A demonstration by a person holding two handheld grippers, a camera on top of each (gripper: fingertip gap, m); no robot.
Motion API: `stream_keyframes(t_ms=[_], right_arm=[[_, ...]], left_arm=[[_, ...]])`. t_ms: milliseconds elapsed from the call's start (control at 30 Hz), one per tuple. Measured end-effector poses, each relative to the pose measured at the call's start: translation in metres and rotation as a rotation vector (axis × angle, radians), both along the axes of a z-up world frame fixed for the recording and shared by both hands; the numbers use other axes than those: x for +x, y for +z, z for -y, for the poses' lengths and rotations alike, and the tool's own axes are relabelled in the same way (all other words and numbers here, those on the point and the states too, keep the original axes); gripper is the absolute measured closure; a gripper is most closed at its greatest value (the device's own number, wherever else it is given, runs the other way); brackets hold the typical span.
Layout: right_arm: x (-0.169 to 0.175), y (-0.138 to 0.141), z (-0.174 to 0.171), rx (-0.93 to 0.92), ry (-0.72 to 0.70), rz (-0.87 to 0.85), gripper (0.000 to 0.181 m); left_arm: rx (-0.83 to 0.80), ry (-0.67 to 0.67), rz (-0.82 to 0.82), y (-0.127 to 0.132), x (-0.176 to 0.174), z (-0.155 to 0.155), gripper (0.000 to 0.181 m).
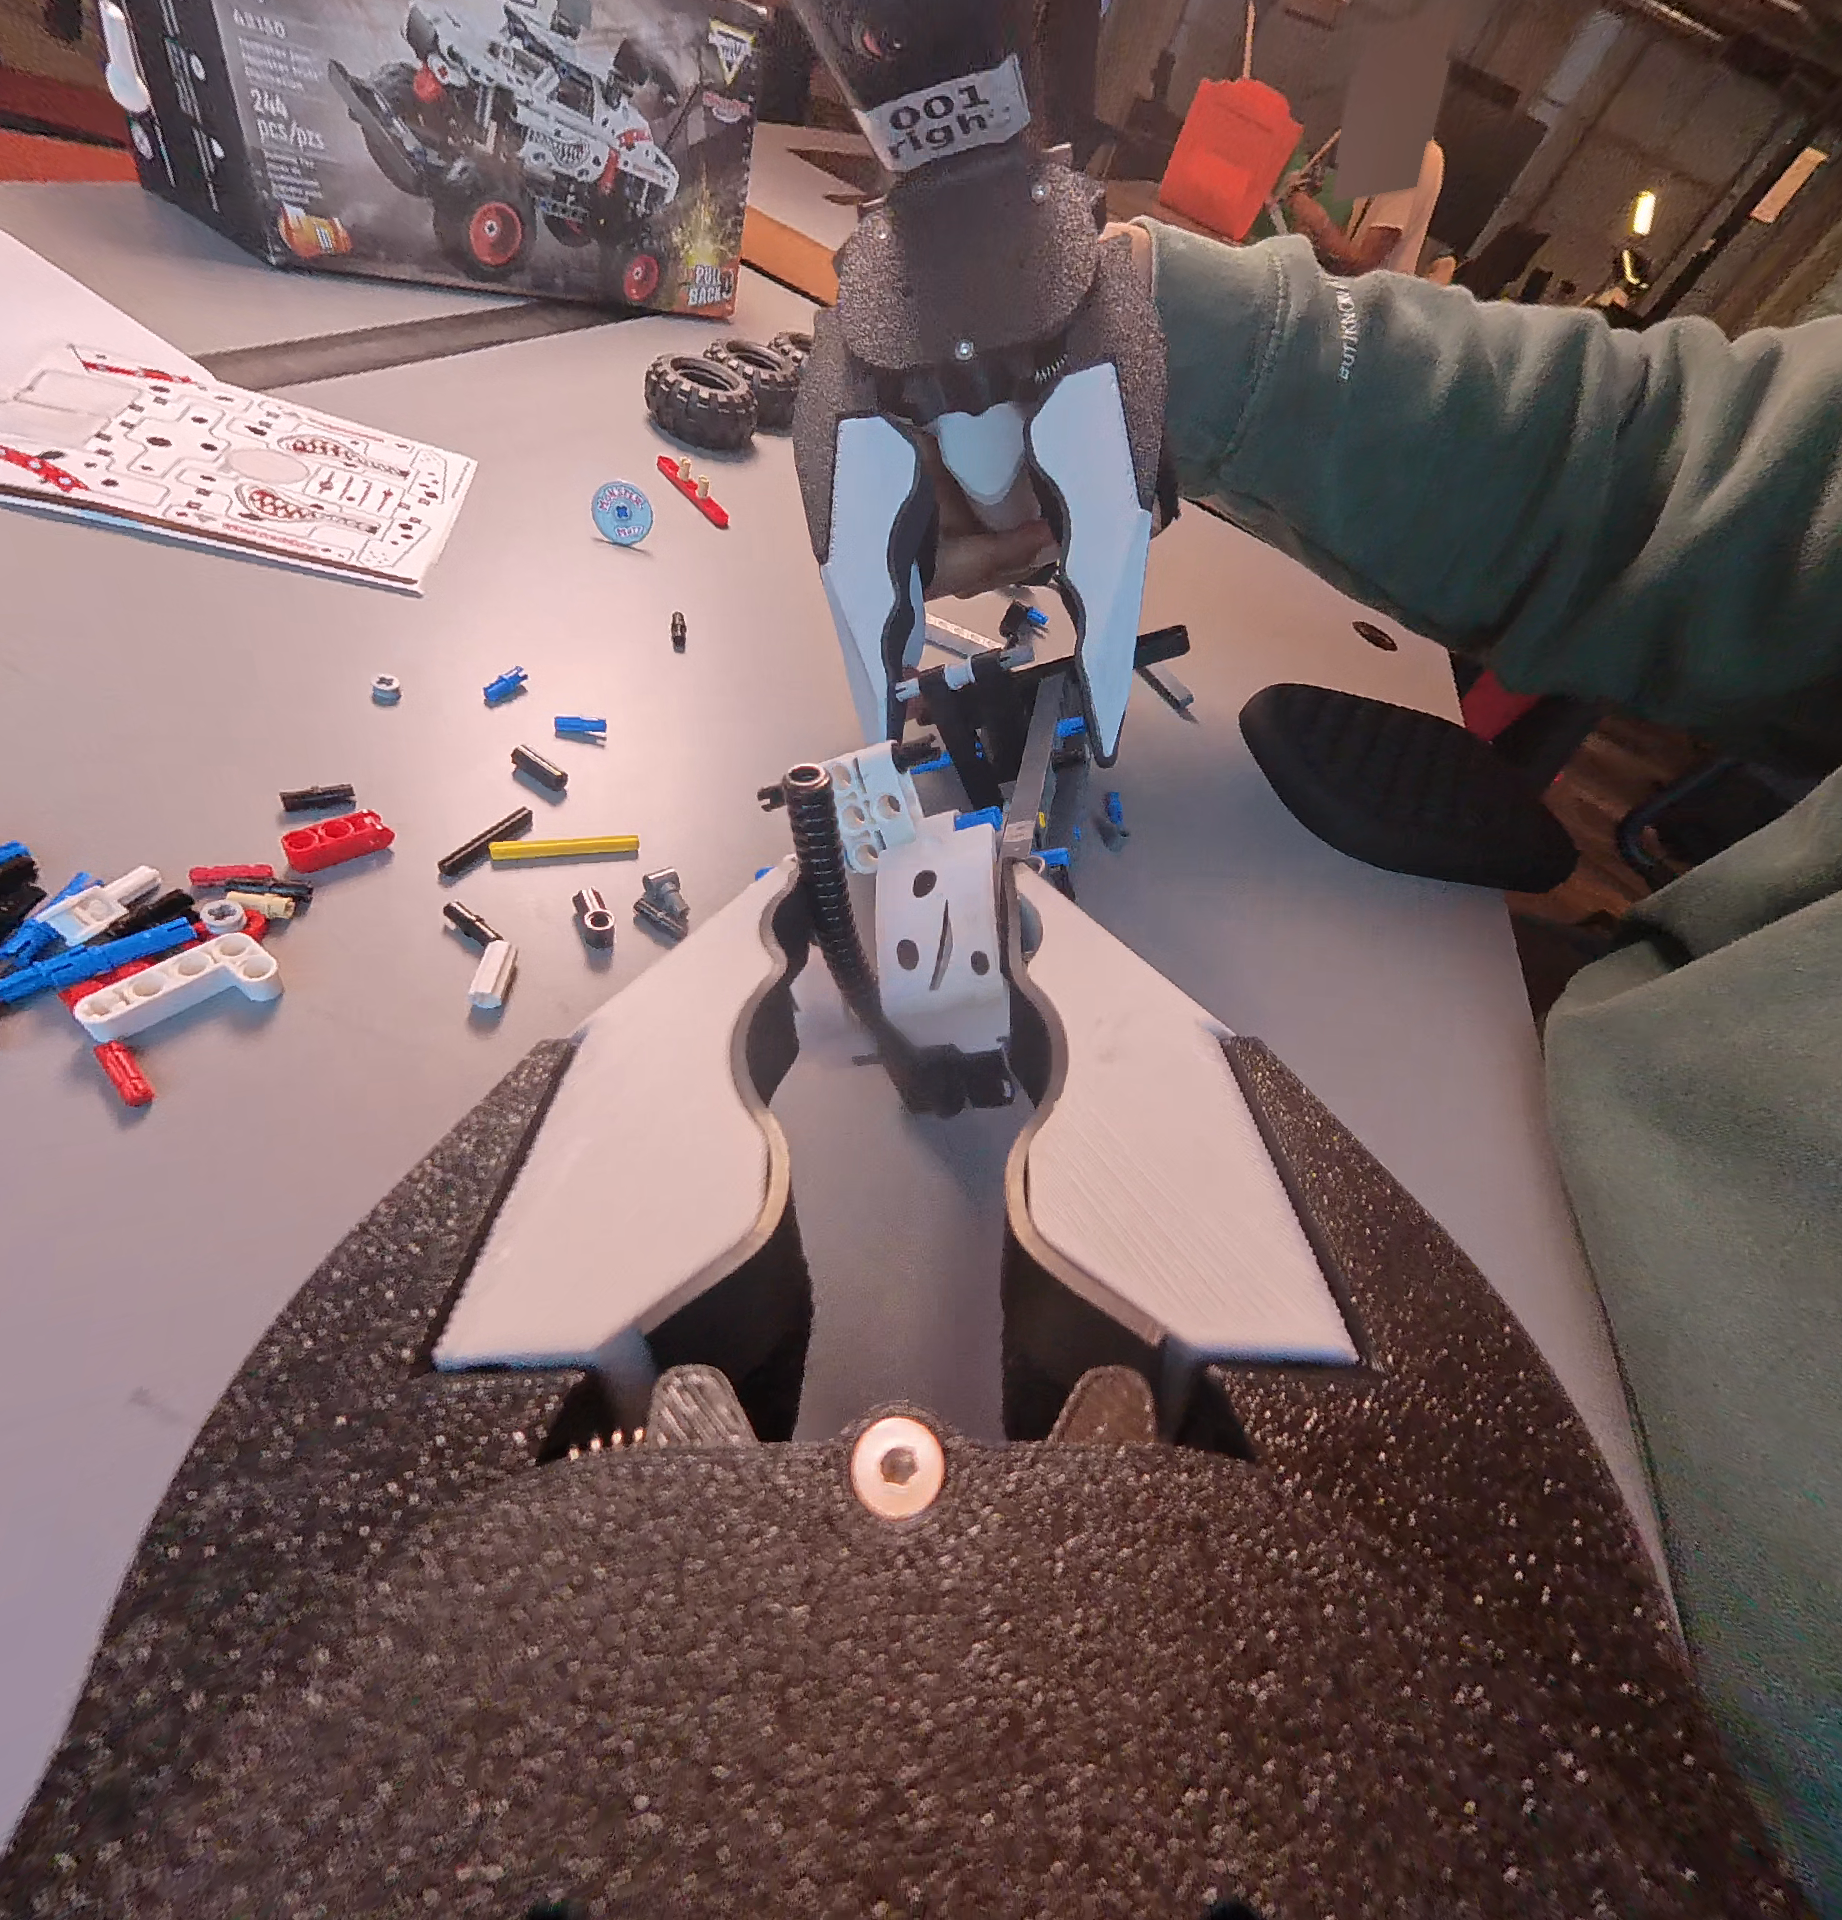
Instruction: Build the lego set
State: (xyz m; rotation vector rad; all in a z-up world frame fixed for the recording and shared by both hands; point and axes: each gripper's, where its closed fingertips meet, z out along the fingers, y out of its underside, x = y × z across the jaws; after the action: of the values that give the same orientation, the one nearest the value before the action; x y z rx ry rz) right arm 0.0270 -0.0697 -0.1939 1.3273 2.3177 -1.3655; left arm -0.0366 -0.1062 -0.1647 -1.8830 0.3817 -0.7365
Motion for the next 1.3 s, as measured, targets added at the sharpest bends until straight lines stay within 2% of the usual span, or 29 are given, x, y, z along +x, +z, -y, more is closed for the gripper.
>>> stream_keyframes(t_ms=[300, 633, 733, 833, 933, 1000, 1033, 1067, 1100, 1133, 1200, 1300], right_arm=[[-0.008, -0.006, -0.002, 0.297, -0.066, -0.219, 0.124], [-0.003, -0.018, 0.001, 0.505, -0.144, -0.339, 0.123], [-0.001, -0.021, 0.003, 0.545, -0.138, -0.333, 0.123], [0.002, -0.017, 0.002, 0.57, -0.116, -0.305, 0.111], [0.007, -0.018, -0.003, 0.614, -0.059, -0.233, 0.101], [0.013, -0.028, -0.008, 0.671, -0.001, -0.145, 0.096], [0.016, -0.035, -0.01, 0.702, 0.029, -0.112, 0.099], [0.018, -0.04, -0.01, 0.728, 0.053, -0.084, 0.113], [0.018, -0.045, -0.01, 0.753, 0.06, -0.075, 0.135], [0.015, -0.046, -0.009, 0.774, 0.04, -0.087, 0.14], [0.014, -0.045, -0.004, 0.761, -0.032, -0.08, 0.141], [0.015, -0.038, 0.007, 0.746, -0.164, -0.077, 0.141]], left_arm=[[0.095, 0.023, -0.081, 0.007, 0.001, -0.001, 0.144], [0.119, -0.023, -0.143, 0.003, 0.017, 0.001, 0.144], [0.126, -0.035, -0.162, 0.002, 0.02, 0.003, 0.143], [0.129, -0.039, -0.172, 0.002, 0.023, 0.003, 0.142], [0.136, -0.035, -0.191, 0.001, 0.024, 0.002, 0.141], [0.141, -0.041, -0.202, 0.0, 0.027, 0.001, 0.141], [0.142, -0.045, -0.208, 0.0, 0.03, 0.001, 0.141], [0.145, -0.04, -0.221, -0.001, 0.031, 0.0, 0.138], [0.149, -0.035, -0.239, -0.002, 0.031, 0.0, 0.135], [0.154, -0.032, -0.258, -0.002, 0.032, 0.0, 0.132], [0.15, -0.009, -0.297, -0.004, 0.028, 0.0, 0.129], [0.141, 0.028, -0.322, -0.003, 0.02, -0.002, 0.136]])
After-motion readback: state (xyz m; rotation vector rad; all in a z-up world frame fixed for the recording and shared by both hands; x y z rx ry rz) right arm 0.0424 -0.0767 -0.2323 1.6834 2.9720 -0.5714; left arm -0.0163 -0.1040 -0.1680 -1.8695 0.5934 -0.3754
